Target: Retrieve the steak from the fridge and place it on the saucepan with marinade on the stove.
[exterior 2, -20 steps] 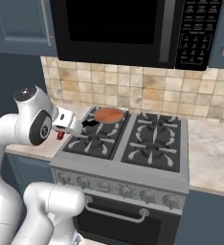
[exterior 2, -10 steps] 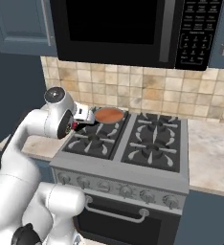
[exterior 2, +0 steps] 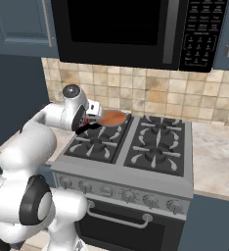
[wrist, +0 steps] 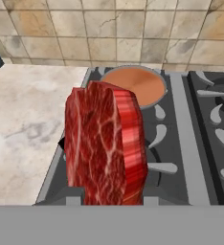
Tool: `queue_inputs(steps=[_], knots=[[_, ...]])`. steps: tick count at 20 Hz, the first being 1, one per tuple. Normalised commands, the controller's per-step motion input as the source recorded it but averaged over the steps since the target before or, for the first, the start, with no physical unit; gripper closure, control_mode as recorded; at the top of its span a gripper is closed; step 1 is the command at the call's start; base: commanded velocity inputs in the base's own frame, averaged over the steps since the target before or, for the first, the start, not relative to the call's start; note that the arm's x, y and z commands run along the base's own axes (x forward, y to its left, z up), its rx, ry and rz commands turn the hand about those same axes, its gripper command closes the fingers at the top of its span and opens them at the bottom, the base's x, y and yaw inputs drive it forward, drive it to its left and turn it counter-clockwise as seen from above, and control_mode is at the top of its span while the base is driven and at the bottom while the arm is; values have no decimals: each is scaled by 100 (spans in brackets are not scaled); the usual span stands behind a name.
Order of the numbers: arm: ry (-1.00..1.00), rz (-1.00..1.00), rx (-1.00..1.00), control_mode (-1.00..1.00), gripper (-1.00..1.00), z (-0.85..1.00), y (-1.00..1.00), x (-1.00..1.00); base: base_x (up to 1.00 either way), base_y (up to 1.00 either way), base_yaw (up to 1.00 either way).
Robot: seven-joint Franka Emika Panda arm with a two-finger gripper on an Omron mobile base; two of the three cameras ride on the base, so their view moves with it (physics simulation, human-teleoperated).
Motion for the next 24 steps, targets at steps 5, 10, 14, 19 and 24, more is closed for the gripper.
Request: queue_inputs(steps=[5, 10, 14, 19, 24], knots=[[-3, 0, 0, -100, 100, -27, -28, 63, 0, 0, 0], [-2, 0, 0, -100, 100, -19, -11, 60, 0, 0, 0], [1, 1, 0, -100, 100, -4, -1, 63, 0, 0, 0], [2, 3, 0, -100, 100, -22, -1, 54, 0, 0, 0], [0, 5, 0, -100, 100, -35, -8, 44, 0, 0, 0]])
